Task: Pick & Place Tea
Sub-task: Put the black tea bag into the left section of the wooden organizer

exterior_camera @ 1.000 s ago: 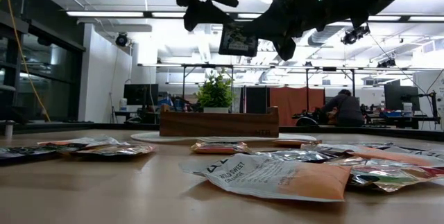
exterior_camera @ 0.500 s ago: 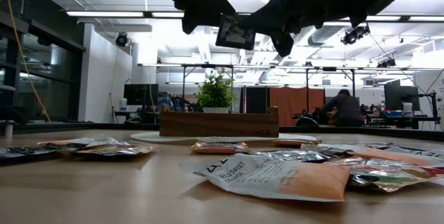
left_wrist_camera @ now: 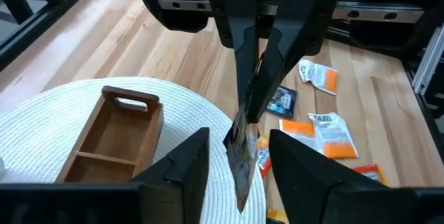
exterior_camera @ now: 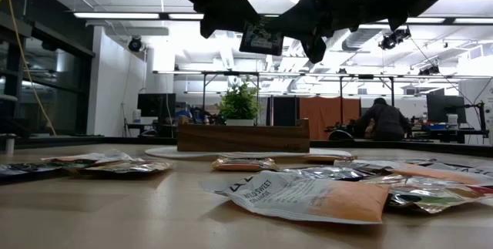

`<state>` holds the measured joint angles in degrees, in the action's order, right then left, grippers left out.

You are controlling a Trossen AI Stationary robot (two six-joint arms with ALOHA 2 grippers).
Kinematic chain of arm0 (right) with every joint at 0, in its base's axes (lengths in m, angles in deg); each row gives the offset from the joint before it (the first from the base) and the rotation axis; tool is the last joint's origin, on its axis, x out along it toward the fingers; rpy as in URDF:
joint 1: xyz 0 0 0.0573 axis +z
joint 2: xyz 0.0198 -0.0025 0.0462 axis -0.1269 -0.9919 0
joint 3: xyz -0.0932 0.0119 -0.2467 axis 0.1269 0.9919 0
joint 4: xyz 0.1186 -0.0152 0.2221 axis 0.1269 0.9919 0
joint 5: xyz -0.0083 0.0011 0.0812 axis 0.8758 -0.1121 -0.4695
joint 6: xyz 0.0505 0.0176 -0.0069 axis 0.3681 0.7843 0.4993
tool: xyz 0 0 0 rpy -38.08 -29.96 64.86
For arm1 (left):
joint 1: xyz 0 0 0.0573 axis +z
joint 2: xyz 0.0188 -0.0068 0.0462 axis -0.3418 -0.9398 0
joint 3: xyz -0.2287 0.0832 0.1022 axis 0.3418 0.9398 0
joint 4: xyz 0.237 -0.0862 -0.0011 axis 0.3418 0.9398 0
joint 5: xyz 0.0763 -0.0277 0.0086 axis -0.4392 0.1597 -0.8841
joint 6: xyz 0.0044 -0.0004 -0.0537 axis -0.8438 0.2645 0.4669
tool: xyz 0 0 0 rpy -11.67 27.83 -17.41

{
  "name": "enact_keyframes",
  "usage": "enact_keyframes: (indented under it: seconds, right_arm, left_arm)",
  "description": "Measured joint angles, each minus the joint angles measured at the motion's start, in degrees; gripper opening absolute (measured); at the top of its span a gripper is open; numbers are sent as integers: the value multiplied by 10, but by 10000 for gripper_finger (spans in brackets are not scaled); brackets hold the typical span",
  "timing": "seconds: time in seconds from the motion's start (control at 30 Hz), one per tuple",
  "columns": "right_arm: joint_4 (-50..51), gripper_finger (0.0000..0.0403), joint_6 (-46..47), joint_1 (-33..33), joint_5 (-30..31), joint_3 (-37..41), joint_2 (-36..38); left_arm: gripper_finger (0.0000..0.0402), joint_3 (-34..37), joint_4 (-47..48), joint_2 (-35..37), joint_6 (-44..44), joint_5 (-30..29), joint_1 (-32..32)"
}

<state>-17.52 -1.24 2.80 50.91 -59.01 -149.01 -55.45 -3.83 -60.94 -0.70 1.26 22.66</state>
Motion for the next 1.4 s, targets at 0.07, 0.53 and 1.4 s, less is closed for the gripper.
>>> enact_keyframes:
  seconds: [0.07,0.53,1.4]
  right_arm:
    - [0,0,0,0,0,0,0]
    - [1,0,2,0,0,0,0]
    - [78,249,42,-46,-52,0,62]
  left_arm:
    - [119,0,0,0,1,0,0]
    - [2,0,6,0,-5,-25,0]
    - [0,1,168,19,-2,-211,0]
